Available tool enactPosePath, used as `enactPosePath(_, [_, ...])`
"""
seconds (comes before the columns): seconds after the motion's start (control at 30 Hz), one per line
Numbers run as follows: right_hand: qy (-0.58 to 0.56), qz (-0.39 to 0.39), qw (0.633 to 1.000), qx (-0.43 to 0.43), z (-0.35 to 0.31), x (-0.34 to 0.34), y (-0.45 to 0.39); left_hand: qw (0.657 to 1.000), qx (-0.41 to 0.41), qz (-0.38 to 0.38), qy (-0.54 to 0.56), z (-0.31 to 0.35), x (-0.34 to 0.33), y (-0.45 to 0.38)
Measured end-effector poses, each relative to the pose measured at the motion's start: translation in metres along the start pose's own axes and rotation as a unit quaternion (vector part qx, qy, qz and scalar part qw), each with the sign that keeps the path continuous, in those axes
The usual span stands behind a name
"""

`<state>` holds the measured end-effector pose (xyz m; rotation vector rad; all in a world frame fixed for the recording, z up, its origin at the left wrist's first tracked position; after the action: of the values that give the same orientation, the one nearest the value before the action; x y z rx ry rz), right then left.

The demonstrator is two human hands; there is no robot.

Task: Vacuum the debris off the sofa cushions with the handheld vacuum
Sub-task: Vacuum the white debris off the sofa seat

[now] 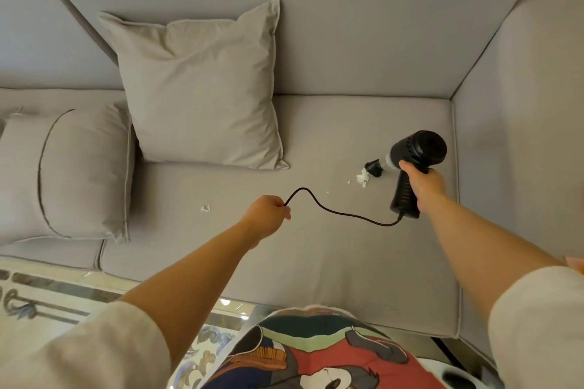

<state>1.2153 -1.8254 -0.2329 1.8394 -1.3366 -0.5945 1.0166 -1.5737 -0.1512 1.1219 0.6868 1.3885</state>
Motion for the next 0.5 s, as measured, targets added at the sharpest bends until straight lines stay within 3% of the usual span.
enactPosePath(0.5, [0.004,0.001,1.000,-0.004,-0.0003,-0.0003,-0.0057,1.000,0.001,0.001,0.008,0.0000,0.0017,-0.0020])
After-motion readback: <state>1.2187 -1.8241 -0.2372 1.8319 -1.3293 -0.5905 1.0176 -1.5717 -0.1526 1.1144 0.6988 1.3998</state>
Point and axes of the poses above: each hand's wrist, its own y-axis away from the middle knuckle, its own x-axis out of the back of the hand, z = x × y, the point moved 9 cm from there along -y, towards the middle knuckle, and after that the axes turned 14 degrees about -z, right-handed, at the moved point
